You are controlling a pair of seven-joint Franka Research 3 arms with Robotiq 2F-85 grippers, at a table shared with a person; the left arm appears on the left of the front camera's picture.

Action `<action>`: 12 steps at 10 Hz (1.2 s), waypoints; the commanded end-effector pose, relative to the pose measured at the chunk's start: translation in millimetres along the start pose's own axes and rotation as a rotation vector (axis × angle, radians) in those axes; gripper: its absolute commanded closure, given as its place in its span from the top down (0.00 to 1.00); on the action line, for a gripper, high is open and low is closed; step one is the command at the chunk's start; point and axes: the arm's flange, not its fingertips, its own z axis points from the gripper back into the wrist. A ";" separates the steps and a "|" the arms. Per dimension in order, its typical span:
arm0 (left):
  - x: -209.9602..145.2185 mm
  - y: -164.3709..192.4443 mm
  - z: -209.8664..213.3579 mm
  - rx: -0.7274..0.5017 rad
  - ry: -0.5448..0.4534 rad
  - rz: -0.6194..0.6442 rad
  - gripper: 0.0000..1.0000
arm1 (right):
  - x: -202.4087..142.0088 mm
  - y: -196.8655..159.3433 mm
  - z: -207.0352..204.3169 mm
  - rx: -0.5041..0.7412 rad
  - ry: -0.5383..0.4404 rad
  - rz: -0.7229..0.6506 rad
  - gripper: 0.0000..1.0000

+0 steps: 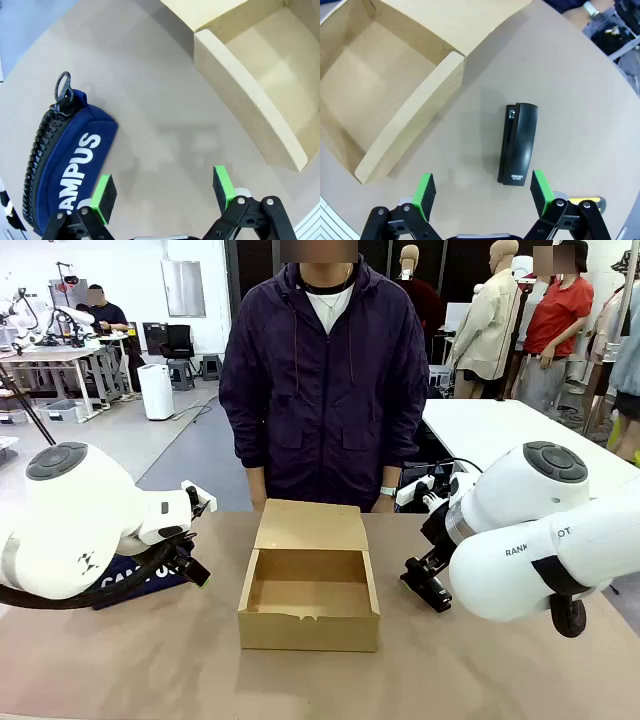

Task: Pack the items into the box.
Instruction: Pick up the item indicated by the person and place it inside the Mailer Box.

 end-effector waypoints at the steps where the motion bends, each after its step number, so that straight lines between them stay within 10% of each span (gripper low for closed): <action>1: 0.0 0.0 0.1 0.000 0.000 0.000 1.00 | 0.0 0.0 0.0 0.000 0.000 0.000 1.00; 12: 0.0 0.0 0.1 0.000 0.000 0.000 1.00 | 0.0 0.0 0.0 0.000 0.000 0.000 1.00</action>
